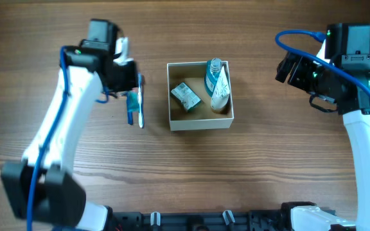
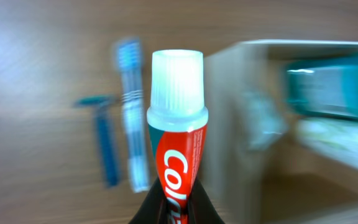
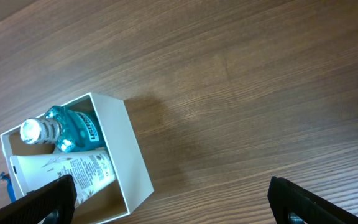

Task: Pack container
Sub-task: 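Lower the toothpaste tube into the box and release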

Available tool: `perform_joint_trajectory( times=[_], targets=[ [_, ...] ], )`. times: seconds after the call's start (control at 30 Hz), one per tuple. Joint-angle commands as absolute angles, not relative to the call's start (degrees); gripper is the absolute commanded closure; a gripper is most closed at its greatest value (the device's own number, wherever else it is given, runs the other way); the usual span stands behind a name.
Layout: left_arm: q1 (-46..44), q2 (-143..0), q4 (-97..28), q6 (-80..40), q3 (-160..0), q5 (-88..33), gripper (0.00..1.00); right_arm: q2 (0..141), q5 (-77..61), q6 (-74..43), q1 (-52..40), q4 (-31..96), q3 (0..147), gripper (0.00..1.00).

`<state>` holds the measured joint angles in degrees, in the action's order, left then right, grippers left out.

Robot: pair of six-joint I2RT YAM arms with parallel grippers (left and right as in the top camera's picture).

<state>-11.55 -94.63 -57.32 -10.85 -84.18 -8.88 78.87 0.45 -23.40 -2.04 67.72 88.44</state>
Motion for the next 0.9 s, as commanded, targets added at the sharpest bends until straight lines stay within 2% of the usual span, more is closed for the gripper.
perform_joint_trajectory(
  times=[0.0,0.03,0.17,0.33,0.4,0.6,0.73,0.87],
  targets=[
    [-21.3,-92.1,-53.1,-17.2,-84.9,-10.7,0.96,79.0,1.3,-24.4,-1.8,67.5,88.5,0.0],
    [-25.2,-93.3,-50.2,-20.1,-84.3,-6.9,0.96,79.0,1.3,-24.4,-1.8,67.5,88.5,0.0],
    [-31.1,-100.0,-44.9,-24.4,-84.2,-5.1,0.96,79.0,1.3,-24.4,-1.8,67.5,88.5,0.0],
    [-32.4,-107.7,-43.2,-27.7,-84.2,-4.9,0.9,79.0,1.3,-24.4,-1.8,67.5,88.5,0.0],
    [-32.1,-107.3,-43.2,-27.7,-84.3,-4.8,0.71,79.0,1.3,-24.4,-1.8,67.5,88.5,0.0],
    [-28.5,-98.7,-45.0,-27.2,-85.0,-4.8,0.37,79.0,1.3,-24.4,-1.8,67.5,88.5,0.0],
    [-21.9,-91.5,-50.6,-25.5,-85.0,-3.0,0.32,79.0,1.3,-24.4,-1.8,67.5,88.5,0.0],
    [-13.5,-92.6,-57.7,-20.7,-84.0,1.1,0.31,79.0,1.3,-24.4,-1.8,67.5,88.5,0.0]
  ],
)
